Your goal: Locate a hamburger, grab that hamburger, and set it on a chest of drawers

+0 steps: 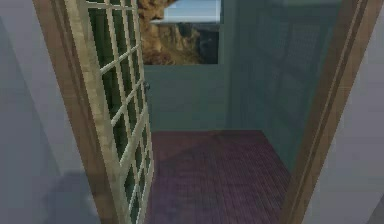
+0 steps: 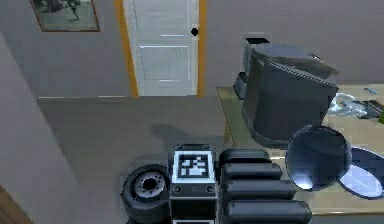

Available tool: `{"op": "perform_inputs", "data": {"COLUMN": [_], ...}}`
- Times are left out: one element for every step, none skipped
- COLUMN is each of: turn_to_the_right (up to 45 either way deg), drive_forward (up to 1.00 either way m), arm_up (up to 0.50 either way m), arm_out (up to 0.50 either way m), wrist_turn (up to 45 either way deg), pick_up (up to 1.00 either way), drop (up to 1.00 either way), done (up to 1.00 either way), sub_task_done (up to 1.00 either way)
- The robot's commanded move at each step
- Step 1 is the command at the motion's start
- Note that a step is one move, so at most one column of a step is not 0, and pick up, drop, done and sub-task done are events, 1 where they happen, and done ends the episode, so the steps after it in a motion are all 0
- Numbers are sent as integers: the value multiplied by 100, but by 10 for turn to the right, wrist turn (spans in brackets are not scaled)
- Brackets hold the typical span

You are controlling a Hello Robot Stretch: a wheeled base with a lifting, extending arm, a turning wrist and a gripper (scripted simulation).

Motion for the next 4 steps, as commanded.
{"op": "perform_inputs", "data": {"turn_to_the_right": [-30, 0, 60, 0], "drive_forward": [0, 50, 0, 95], "arm_up": [0, 0, 0, 0], "arm_out": [0, 0, 0, 0], "wrist_turn": [0, 0, 0, 0], "pick_up": [0, 0, 0, 0], "drop": [0, 0, 0, 0], "done": [0, 0, 0, 0], "sub_task_done": [0, 0, 0, 0]}}
